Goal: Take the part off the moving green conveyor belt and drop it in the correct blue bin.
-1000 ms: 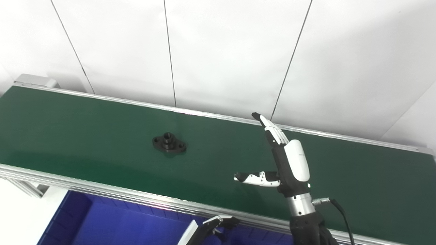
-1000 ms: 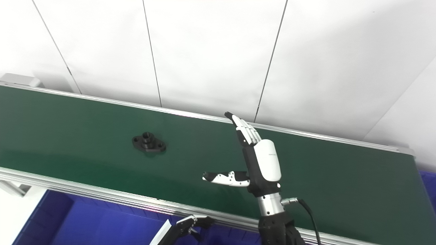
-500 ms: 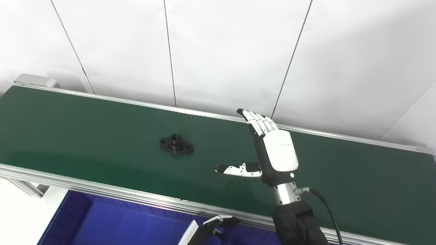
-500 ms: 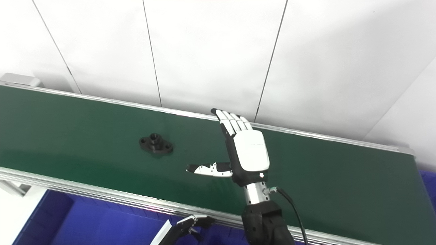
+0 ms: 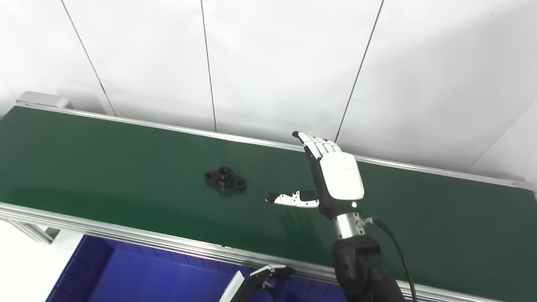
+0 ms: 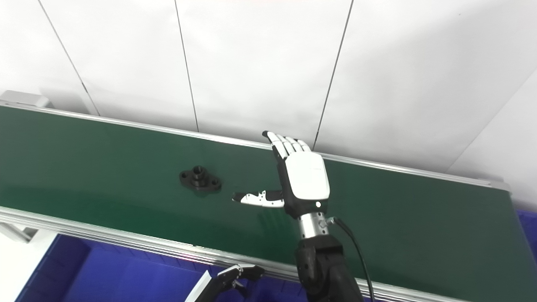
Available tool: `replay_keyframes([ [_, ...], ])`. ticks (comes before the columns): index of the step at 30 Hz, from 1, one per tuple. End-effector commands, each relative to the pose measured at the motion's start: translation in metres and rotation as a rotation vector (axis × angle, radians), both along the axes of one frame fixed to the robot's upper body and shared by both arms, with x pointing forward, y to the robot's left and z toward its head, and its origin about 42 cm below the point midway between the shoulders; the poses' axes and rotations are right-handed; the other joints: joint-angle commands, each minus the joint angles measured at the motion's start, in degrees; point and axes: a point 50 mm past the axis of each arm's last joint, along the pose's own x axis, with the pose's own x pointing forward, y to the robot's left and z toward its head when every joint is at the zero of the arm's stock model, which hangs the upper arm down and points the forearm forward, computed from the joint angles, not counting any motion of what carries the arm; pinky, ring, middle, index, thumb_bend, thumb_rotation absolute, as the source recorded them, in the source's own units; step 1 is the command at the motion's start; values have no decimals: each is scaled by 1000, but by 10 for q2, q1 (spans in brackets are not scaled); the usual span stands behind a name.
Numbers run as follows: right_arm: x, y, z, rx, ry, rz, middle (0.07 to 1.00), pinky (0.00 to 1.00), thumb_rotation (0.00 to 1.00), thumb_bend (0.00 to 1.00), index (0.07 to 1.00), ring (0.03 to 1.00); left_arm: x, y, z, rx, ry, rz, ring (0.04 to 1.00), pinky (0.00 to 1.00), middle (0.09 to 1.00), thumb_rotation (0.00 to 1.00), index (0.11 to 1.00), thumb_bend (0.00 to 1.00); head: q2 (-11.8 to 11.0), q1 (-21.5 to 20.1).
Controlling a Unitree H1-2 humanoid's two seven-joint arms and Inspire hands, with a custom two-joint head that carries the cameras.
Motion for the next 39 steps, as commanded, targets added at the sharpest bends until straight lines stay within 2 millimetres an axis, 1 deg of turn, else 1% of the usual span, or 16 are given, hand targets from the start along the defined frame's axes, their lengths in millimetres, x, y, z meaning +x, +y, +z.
replay_keyframes([
  [1,9,12,19,27,-37,-4,824,809,715,891,864,819,-1,-6,3,-14,-28,-12,732,645,746,1000,737,811,1,0],
  [3,12,14,18,27,-32,-2,819,801,717,893,861,812,-1,-7,3,-10,-35,-12,730,643,745,1000,737,797,2,1],
  [8,17,19,16,39,-23,1,799,772,696,898,850,789,-2,-8,3,-11,-36,-14,734,646,749,1000,740,807,3,4],
  [10,19,23,15,41,-16,2,794,762,689,899,849,783,-2,-10,4,-6,-50,-13,729,639,745,1000,739,793,4,5],
  [14,23,36,16,9,-4,4,790,764,694,902,851,779,-2,-13,4,-17,-43,-13,731,645,748,1000,742,797,5,9],
  [19,24,50,15,-27,27,16,797,780,671,899,854,785,-1,-15,6,-18,-57,-15,725,632,744,992,739,776,6,13],
  [21,25,53,13,-37,35,17,792,772,643,904,850,777,-1,-17,6,-18,-64,-10,720,625,742,994,735,773,6,15],
  [28,31,64,0,-68,67,16,777,749,578,921,843,752,-1,-19,5,-17,-61,-25,729,639,751,1000,745,802,7,21],
  [30,32,66,-3,-74,69,16,769,747,571,926,839,744,-1,-20,6,-29,-53,-20,729,641,751,981,743,802,8,23],
  [37,34,73,-18,-152,90,21,769,771,615,909,855,752,-2,-23,7,-35,-59,-16,720,632,749,989,740,793,10,27],
  [39,34,73,-21,-165,87,17,767,771,606,911,851,749,-3,-24,7,-44,-53,-11,722,637,749,984,739,797,11,27],
])
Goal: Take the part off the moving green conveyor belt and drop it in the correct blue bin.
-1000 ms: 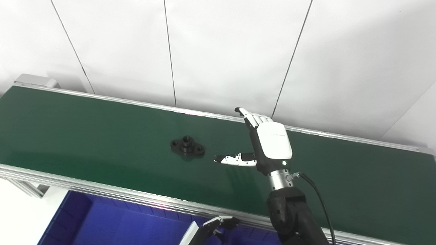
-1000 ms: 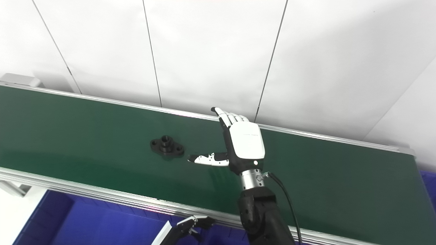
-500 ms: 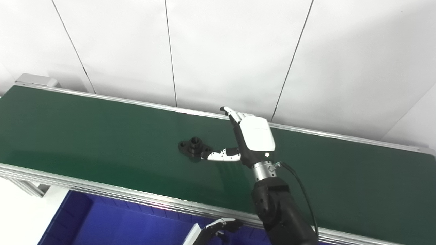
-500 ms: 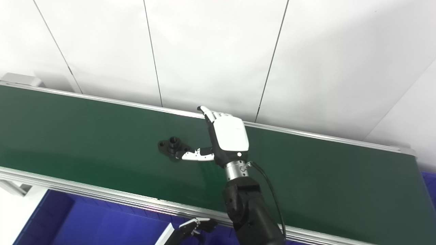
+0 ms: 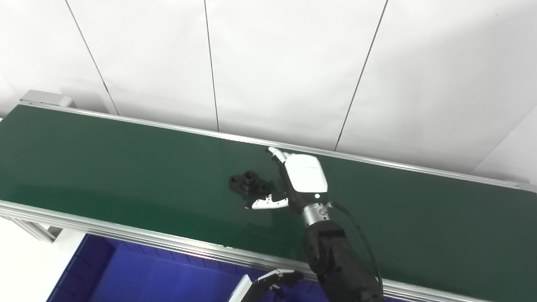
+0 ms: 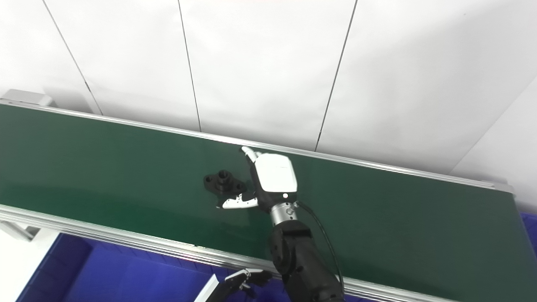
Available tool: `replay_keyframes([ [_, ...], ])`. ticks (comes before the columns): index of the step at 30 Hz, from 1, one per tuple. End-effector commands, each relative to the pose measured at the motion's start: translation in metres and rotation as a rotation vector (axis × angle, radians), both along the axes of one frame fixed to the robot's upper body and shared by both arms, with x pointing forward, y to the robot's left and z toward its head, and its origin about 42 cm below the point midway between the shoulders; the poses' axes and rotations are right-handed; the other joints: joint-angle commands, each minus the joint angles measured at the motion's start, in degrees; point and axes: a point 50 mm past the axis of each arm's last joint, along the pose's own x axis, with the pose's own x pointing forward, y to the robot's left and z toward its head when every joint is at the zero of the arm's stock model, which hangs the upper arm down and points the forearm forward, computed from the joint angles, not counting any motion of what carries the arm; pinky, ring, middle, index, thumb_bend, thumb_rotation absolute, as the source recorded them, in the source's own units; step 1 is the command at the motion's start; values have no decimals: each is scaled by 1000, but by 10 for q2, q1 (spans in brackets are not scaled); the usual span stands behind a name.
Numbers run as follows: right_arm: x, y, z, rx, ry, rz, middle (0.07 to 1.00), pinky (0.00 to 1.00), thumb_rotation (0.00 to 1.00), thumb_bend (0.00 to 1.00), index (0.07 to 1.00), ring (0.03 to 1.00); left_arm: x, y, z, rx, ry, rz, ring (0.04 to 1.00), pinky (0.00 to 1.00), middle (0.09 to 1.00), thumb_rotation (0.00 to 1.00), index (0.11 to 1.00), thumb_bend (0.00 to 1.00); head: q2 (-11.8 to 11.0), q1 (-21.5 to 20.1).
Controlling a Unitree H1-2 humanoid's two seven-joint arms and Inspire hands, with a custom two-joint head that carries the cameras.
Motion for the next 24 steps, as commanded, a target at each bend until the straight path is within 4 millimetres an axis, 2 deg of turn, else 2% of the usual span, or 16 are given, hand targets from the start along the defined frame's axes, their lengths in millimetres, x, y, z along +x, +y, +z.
replay_keyframes([
  [1,9,15,24,27,-84,-10,767,772,606,913,851,748,0,-11,8,-52,-21,4,725,641,750,983,740,799,0,0],
  [13,10,10,15,8,-65,-23,751,755,595,919,845,735,0,-9,7,-34,-32,-18,732,645,756,1000,747,794,6,0],
  [16,11,9,13,4,-75,-23,701,728,540,899,840,688,-1,-10,8,-40,-30,-6,727,636,749,992,739,790,6,0],
  [18,11,8,11,-1,-77,-25,669,695,426,842,835,641,-2,-11,8,-39,-31,-6,729,636,752,997,741,788,7,0],
  [19,11,7,10,0,-72,-29,664,688,404,832,833,632,-2,-11,8,-42,-27,-8,730,636,753,998,741,787,7,0],
  [20,12,6,10,1,-68,-32,626,591,301,811,818,566,-2,-11,8,-45,-24,-10,734,640,757,992,744,786,7,0],
  [21,13,5,9,3,-67,-34,613,559,266,805,813,543,-2,-10,8,-43,-25,-13,735,642,758,990,745,786,8,-1],
  [22,13,4,8,3,-66,-35,550,464,208,803,800,461,-1,-10,8,-41,-27,-15,735,642,759,993,747,781,8,-1],
  [24,14,2,7,-4,-57,-36,471,354,142,788,781,363,-1,-10,8,-50,-18,-15,734,642,759,983,746,784,8,-1],
])
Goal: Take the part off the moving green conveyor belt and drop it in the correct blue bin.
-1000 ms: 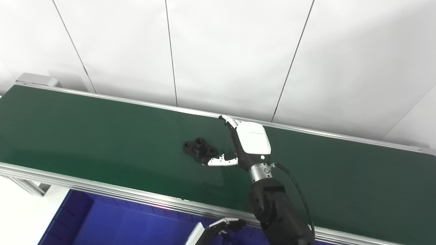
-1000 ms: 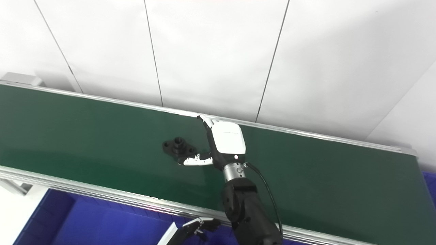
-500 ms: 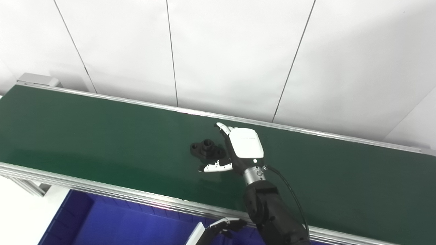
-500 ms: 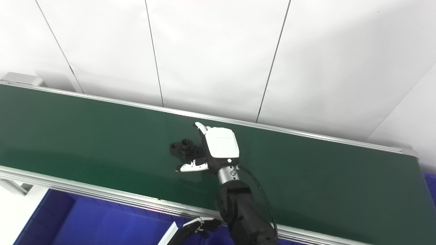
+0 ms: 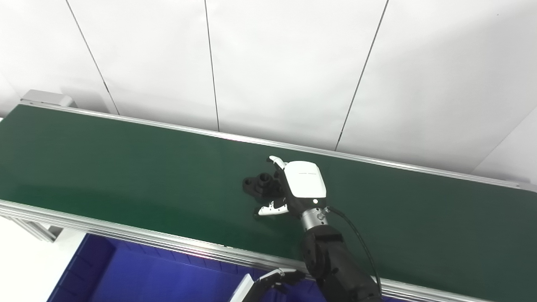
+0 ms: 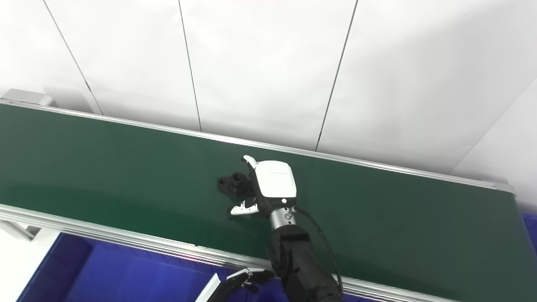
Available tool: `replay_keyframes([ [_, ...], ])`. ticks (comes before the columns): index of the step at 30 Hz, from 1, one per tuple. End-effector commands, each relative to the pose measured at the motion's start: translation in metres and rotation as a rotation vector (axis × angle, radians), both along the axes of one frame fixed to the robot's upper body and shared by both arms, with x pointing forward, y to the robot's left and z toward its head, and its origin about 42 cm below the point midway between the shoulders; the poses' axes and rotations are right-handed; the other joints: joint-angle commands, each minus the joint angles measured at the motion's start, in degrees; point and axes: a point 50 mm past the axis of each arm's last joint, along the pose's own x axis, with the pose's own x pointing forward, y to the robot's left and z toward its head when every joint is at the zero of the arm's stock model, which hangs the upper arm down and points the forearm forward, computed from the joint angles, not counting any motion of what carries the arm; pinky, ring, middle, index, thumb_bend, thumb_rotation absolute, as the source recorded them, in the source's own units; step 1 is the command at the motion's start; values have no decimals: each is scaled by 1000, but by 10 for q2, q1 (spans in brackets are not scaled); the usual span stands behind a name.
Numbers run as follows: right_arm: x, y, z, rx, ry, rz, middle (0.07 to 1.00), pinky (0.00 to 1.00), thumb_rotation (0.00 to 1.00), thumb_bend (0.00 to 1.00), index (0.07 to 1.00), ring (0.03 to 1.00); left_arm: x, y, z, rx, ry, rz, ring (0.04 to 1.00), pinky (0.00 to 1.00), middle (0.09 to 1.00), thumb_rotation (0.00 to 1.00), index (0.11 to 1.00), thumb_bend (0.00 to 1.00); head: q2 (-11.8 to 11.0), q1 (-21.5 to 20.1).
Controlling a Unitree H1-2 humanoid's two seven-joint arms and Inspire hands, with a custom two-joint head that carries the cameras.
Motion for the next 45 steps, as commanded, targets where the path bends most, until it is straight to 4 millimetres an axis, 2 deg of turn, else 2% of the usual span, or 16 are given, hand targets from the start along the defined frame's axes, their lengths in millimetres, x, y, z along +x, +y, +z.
replay_keyframes([
  [1,11,5,18,8,-54,5,474,323,58,659,777,336,-1,-8,8,-49,-15,-3,733,640,759,979,745,784,1,0],
  [3,11,4,17,-10,-36,1,477,334,12,586,738,350,-1,-7,8,-40,-24,-5,730,637,758,985,745,777,2,1],
  [6,12,4,15,-49,-3,-6,477,324,1,570,699,351,-2,-6,8,-39,-24,-1,729,637,756,983,743,776,4,1],
  [7,13,4,14,-60,9,-7,474,249,0,568,664,304,-2,-6,8,-39,-23,0,732,640,757,989,744,783,4,1],
  [8,14,3,12,-85,36,-9,473,224,0,567,653,288,-3,-6,8,-41,-20,1,733,641,758,991,745,785,4,1],
  [10,15,2,10,-108,74,-15,475,214,0,537,523,296,-3,-6,8,-45,-19,2,735,642,759,985,745,782,5,1],
  [11,15,2,10,-111,87,-18,467,233,0,522,533,338,-3,-6,9,-45,-20,4,733,640,756,981,741,774,5,1],
  [13,15,0,9,-114,127,-33,465,236,0,513,542,356,-4,-7,9,-48,-19,13,730,637,753,976,736,762,6,1],
  [17,15,-1,10,-128,153,-45,470,252,0,510,547,360,-4,-6,9,-47,-20,8,732,637,758,983,739,758,7,0],
  [28,13,-4,15,-181,168,-44,451,208,0,509,550,350,-5,-7,10,-62,-14,19,728,633,752,966,734,758,9,1],
  [31,10,-4,22,-172,162,-40,497,187,0,517,498,390,-5,-6,10,-50,-22,17,724,626,750,980,733,763,9,-3],
  [34,8,-4,31,-167,164,-35,505,177,0,518,489,399,-5,-6,10,-46,-29,19,721,620,747,984,731,750,9,-3],
  [39,-3,-6,61,-115,138,2,506,183,0,518,489,406,-5,-5,9,-36,-34,19,718,619,745,987,730,740,9,-4],
  [45,-22,-10,103,-17,112,51,502,139,0,518,486,406,-5,-4,8,-49,-14,22,726,631,751,984,733,757,9,-8],
])
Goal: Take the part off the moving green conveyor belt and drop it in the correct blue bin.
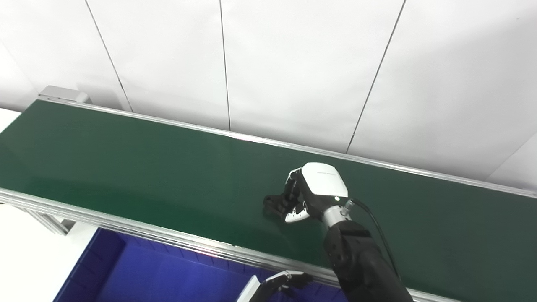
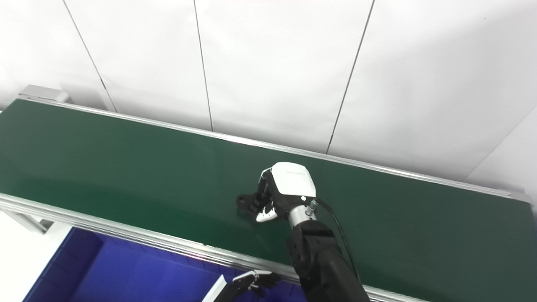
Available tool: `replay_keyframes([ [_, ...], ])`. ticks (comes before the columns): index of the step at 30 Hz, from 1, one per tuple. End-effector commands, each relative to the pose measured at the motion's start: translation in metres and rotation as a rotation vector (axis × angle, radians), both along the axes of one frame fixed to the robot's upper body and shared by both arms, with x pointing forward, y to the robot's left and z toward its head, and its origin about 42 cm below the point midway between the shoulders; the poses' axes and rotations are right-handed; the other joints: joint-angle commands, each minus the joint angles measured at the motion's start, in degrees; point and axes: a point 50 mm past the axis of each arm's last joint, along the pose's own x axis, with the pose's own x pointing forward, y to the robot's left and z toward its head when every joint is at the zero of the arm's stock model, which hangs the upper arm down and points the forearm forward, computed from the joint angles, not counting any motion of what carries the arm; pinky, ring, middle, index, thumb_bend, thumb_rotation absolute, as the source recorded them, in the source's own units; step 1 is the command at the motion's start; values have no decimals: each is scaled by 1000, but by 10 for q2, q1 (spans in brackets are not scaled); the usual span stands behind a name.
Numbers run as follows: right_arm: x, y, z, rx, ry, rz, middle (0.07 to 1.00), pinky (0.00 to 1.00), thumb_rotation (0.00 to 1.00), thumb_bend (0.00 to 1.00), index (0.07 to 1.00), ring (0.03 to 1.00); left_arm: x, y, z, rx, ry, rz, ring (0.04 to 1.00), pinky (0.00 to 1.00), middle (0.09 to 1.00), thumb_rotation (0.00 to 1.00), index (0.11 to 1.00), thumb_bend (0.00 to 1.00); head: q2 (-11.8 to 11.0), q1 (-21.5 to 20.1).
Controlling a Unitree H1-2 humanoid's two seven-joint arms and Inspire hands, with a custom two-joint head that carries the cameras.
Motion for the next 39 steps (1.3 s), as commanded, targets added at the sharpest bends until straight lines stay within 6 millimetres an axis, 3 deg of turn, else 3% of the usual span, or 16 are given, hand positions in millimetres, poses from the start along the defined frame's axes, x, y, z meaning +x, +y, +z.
replay_keyframes([
  [1,-2,7,38,74,-75,22,501,134,0,519,485,406,0,-3,4,-23,-21,-6,726,629,751,986,733,754,0,-1],
  [7,-24,1,77,146,-119,49,500,123,0,519,486,400,0,-3,3,-15,-26,3,718,619,742,990,727,743,-1,-1],
  [13,-38,-4,99,170,-153,63,504,128,0,518,487,398,-1,-1,3,-16,-21,-5,725,626,747,1000,733,761,1,-4],
  [16,-47,-10,110,183,-171,67,477,119,0,527,486,238,-2,-1,4,-21,-12,-8,729,630,750,997,735,760,3,-7],
  [19,-56,-19,117,220,-186,76,471,119,0,529,486,203,-2,-1,4,-24,-13,-5,727,628,746,993,731,752,5,-9],
  [27,-73,-59,119,330,-163,108,471,141,0,529,485,219,-3,2,6,-15,-28,-3,727,621,750,1000,737,751,20,-31],
  [32,-85,-85,118,307,-173,88,471,155,0,529,485,237,-5,11,12,-34,-21,-18,755,653,777,981,757,753,59,-85],
  [39,-119,-113,112,301,-147,55,472,168,0,528,486,252,-11,28,30,-77,-28,-5,793,700,811,941,788,783,124,-185],
])
